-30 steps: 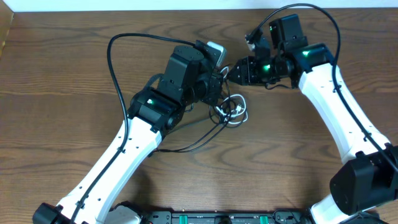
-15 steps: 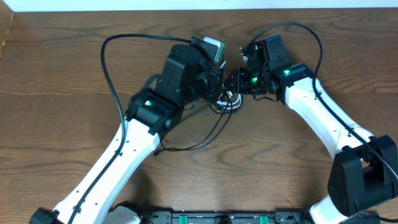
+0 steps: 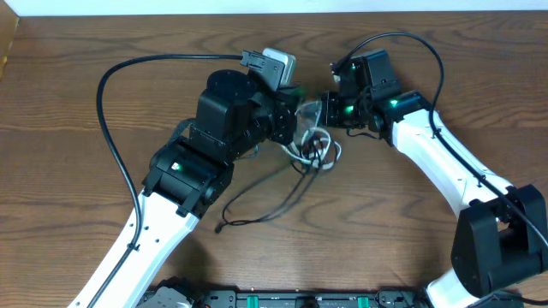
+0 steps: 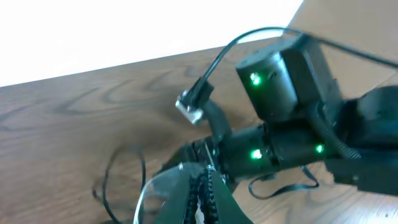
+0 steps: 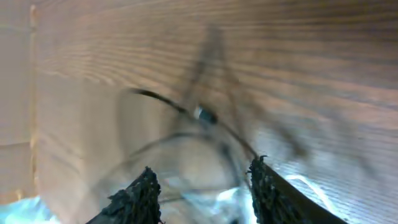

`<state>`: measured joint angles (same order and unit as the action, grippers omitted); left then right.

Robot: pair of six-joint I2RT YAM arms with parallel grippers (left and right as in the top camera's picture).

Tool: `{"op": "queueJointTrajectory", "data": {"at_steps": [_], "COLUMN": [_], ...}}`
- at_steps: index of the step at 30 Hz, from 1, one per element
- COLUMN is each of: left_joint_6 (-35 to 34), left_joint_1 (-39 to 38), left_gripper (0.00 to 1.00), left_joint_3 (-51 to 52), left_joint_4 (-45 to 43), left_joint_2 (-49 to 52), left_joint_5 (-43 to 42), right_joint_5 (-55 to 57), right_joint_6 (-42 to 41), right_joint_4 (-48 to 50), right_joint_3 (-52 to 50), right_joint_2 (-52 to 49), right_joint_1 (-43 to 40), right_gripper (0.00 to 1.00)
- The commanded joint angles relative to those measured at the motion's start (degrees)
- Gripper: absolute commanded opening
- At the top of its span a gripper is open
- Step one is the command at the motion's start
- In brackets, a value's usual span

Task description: Untangle cables

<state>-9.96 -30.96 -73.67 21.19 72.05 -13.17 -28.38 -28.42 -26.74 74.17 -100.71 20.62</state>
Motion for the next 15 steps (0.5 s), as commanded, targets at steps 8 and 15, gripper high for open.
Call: {"op": "queueJointTrajectory", "data": {"at_steps": [8, 15], "left_joint_6": [-1.3, -1.3], "left_joint_1": [0.0, 0.0], "left_gripper": [0.07, 0.07], "left_joint_3": [-1.2, -1.2], "left_joint_4": [-2.7, 1.8], "left_joint_2": [-1.7, -1.4], "left_joint_5": [0.2, 3.8], "right_joint_5": [-11.2, -11.0], "right_joint_6": [3.6, 4.5], "right_joint_4": [1.6, -3.1], "right_joint_3": [-0.4, -0.4], "right_joint_2": [0.2, 0.2], "right_joint_1": [-1.5, -3.6], "right_gripper": [0.49, 0.49]}}
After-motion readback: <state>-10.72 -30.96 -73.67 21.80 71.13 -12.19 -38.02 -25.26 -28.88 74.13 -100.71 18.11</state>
